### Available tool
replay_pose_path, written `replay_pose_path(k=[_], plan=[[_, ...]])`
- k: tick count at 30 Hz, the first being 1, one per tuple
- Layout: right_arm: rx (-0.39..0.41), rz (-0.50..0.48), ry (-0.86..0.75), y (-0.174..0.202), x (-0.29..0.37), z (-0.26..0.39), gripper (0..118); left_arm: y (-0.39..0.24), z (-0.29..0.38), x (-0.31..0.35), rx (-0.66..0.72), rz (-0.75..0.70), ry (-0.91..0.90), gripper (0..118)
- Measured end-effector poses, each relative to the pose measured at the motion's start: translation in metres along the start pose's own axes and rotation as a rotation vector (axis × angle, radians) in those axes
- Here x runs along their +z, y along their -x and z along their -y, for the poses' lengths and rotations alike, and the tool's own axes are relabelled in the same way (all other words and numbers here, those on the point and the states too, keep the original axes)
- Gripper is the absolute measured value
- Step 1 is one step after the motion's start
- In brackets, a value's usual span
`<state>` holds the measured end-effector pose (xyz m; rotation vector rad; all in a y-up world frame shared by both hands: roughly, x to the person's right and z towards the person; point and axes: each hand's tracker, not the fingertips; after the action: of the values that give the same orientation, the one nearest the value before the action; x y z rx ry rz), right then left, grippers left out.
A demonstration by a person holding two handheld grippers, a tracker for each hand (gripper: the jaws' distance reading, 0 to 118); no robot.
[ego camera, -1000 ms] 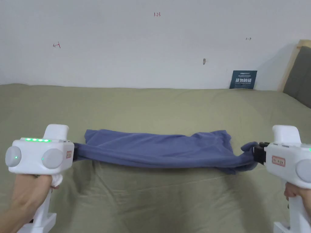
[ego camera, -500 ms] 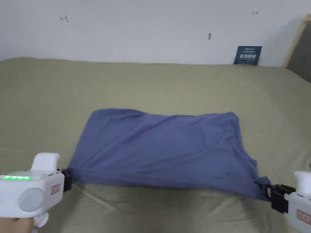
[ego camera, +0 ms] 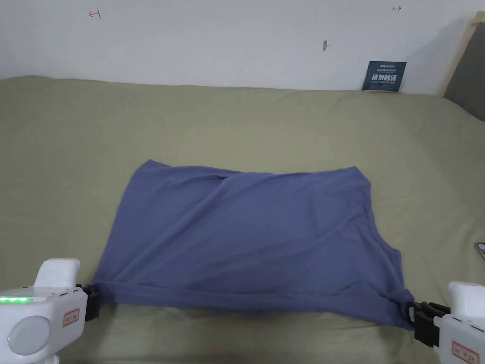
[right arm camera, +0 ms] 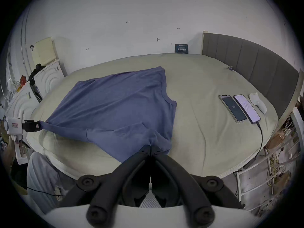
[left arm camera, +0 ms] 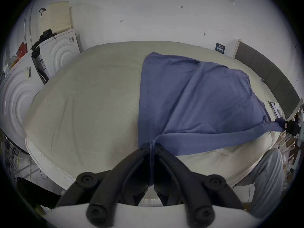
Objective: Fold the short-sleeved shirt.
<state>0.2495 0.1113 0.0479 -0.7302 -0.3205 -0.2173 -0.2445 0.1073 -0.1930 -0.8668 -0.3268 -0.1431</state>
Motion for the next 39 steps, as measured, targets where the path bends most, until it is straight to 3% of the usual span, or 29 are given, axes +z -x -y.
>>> replay_pose_path(k=[2,3,4,5,7,8,9,10,14,15,16,17,18,19,20,22,26,27,29,30,31,33,34,35,38,39], plan=[[0.007,-0.006,0.009,0.002,-0.003,-0.002,1,-0.001,-0.001,0.001,-0.002,-0.004,-0.004,10],[0.010,-0.004,0.006,0.003,-0.004,-0.003,7,0.000,-0.002,0.001,-0.002,-0.002,-0.006,24],[0.010,-0.007,0.008,0.003,-0.006,-0.004,31,0.001,-0.004,0.001,-0.001,0.002,-0.003,67],[0.007,-0.010,0.019,0.003,-0.007,-0.007,71,0.002,-0.006,0.001,0.001,0.012,0.014,102],[-0.002,-0.017,0.030,0.003,-0.011,-0.011,98,0.003,-0.005,0.000,0.004,0.017,0.031,118],[-0.001,-0.011,0.039,0.005,-0.014,-0.012,111,0.002,-0.005,0.002,-0.004,0.008,0.016,118],[0.016,0.023,-0.041,0.007,-0.004,-0.016,115,0.004,-0.006,0.007,-0.022,-0.020,-0.027,118],[0.025,0.016,-0.019,0.009,-0.001,-0.022,107,0.006,-0.008,0.009,-0.021,-0.042,-0.025,116],[-0.001,0.006,-0.060,0.009,-0.002,-0.032,108,0.014,-0.015,0.015,0.020,-0.018,-0.056,111],[-0.022,0.006,-0.069,0.008,-0.003,-0.035,107,0.013,-0.017,0.017,0.039,-0.023,-0.072,103],[-0.038,0.000,-0.077,0.005,-0.004,-0.038,99,0.014,-0.019,0.019,0.052,-0.024,-0.082,80],[-0.045,0.006,-0.080,0.004,-0.003,-0.040,82,0.016,-0.022,0.019,0.062,-0.018,-0.090,47],[-0.050,0.012,-0.083,0.004,-0.003,-0.042,47,0.016,-0.024,0.017,0.063,-0.009,-0.089,7],[-0.057,0.028,-0.090,0.006,-0.004,-0.042,0,0.014,-0.025,0.017,0.063,-0.021,-0.091,0],[-0.074,0.083,-0.148,0.003,-0.005,-0.045,0,0.016,-0.027,0.016,0.059,-0.022,-0.088,0],[-0.079,-0.001,-0.076,0.000,-0.005,-0.052,0,0.019,-0.027,0.015,0.065,0.007,-0.057,0],[-0.035,0.035,-0.094,0.005,0.002,-0.036,0,0.018,-0.019,0.013,0.039,0.037,0.005,1],[-0.039,0.032,-0.085,0.004,0.004,-0.033,0,0.016,-0.015,0.014,0.038,0.069,0.037,12],[-0.063,0.024,-0.060,-0.003,-0.003,-0.027,0,0.016,-0.010,0.010,0.024,0.072,0.056,107],[-0.070,0.024,-0.052,-0.005,-0.002,-0.025,0,0.015,-0.006,0.006,0.020,0.052,0.070,118],[-0.072,0.023,-0.043,-0.006,-0.002,-0.022,0,0.013,-0.004,-0.001,0.013,0.048,0.084,109],[-0.079,0.027,-0.019,-0.008,-0.009,-0.018,0,0.018,0.003,-0.014,-0.010,0.008,0.116,107],[-0.078,0.021,-0.007,-0.009,-0.008,-0.016,0,0.019,0.005,-0.021,-0.012,0.002,0.121,97],[-0.075,0.022,0.000,-0.009,-0.008,-0.014,0,0.014,0.004,-0.024,-0.011,0.005,0.116,77],[-0.062,0.023,0.036,-0.019,-0.017,-0.009,0,0.015,0.006,-0.032,0.011,0.016,0.129,34],[-0.061,0.014,0.050,-0.021,-0.018,-0.009,0,0.012,0.005,-0.029,0.046,0.010,0.100,1]])
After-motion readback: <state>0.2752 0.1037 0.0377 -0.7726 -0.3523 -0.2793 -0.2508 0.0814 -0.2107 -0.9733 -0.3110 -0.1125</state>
